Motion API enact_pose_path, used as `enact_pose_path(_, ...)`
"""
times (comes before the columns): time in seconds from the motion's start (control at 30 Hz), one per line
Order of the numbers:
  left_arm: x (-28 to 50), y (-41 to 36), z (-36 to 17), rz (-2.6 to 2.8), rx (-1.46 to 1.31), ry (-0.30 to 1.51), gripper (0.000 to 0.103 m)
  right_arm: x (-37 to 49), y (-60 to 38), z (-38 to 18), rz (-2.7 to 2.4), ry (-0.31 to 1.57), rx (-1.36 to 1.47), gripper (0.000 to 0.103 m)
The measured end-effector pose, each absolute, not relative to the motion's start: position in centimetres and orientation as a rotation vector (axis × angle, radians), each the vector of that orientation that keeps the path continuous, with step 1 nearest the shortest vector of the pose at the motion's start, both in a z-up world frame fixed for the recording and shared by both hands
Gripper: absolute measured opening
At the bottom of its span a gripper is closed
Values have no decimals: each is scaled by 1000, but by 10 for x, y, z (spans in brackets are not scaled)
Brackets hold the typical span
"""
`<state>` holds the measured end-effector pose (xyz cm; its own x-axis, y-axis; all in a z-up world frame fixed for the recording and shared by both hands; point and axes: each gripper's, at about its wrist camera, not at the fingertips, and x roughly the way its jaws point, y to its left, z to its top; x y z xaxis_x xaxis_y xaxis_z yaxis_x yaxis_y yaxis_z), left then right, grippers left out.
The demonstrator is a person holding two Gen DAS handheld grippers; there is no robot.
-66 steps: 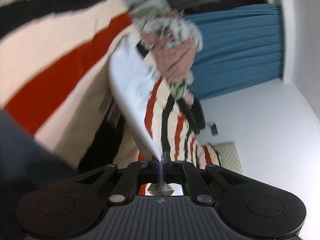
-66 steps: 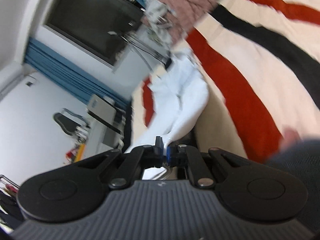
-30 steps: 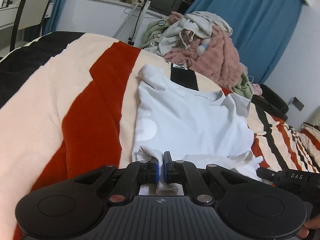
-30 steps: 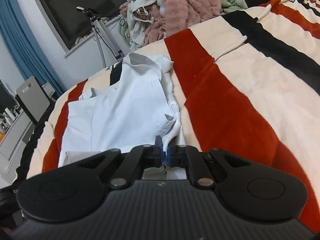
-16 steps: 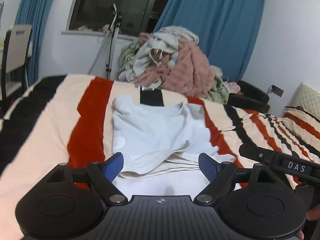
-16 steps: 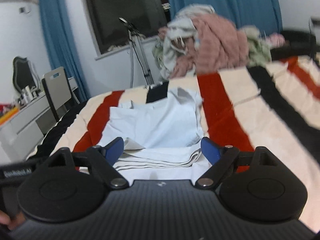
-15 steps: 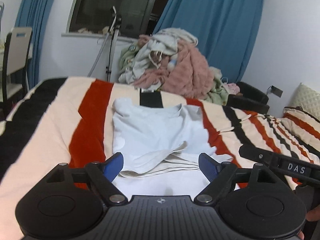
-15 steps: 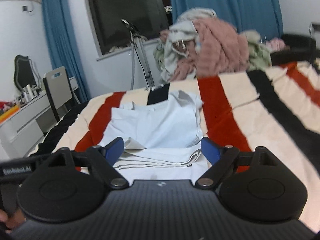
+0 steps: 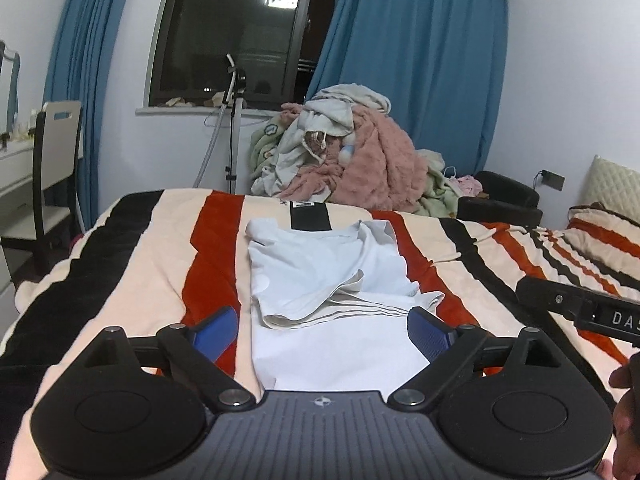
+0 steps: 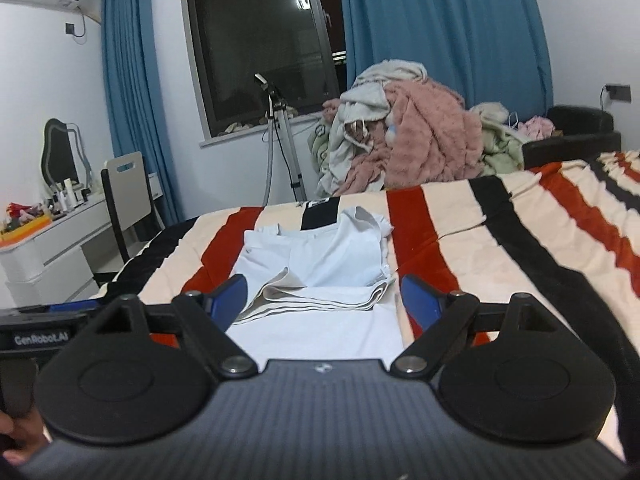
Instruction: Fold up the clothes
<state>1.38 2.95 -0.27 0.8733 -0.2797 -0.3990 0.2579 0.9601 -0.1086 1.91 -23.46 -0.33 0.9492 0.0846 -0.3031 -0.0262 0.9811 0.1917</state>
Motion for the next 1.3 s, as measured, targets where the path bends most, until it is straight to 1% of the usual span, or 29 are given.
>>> enact_pose_path(0.33, 27, 39, -18, -295, -126, 485, 94, 28, -228, -10, 19, 309, 127, 84)
enact_pose_path(0.37, 29, 40, -19, -292, -141, 493, 94, 28, -228, -10, 17, 308, 127, 77)
enact_pose_path(0.4, 30, 42, -20, -287, -158, 501, 94, 28, -228, -10, 15, 307, 127, 63)
enact_pose_path(0.43, 32, 45, -21, -287, -192, 512, 94, 29, -229, -10, 8, 311, 125, 59)
enact_pose_path(0.57, 40, 59, -26, -308, -326, 567, 94, 31, -238, -12, 27, 316, 207, 61)
enact_pose_path(0.63, 43, 61, -29, -325, -366, 599, 94, 33, -249, -14, 33, 327, 310, 87)
enact_pose_path(0.77, 55, 68, -49, -367, -517, 713, 94, 37, -269, -22, 14, 366, 486, 86)
enact_pose_path(0.9, 68, 73, -77, -377, -667, 819, 94, 45, -284, -38, -19, 455, 632, 86)
enact_pose_path(1.0, 77, 78, -99, -376, -776, 889, 90, 51, -297, -59, 0, 549, 827, 87)
enact_pose_path(1.1, 87, 79, -123, -369, -879, 935, 82, 55, -304, -85, 62, 634, 1041, 88)
enact_pose_path(1.17, 92, 78, -133, -345, -911, 941, 74, 58, -302, -104, 118, 688, 1178, 87)
enact_pose_path(1.2, 94, 79, -136, -332, -920, 935, 71, 59, -300, -112, 143, 714, 1243, 87)
enact_pose_path(1.27, 96, 80, -141, -306, -938, 924, 59, 61, -293, -126, 161, 757, 1325, 87)
enact_pose_path(1.3, 97, 81, -143, -293, -948, 918, 55, 61, -291, -129, 153, 769, 1335, 87)
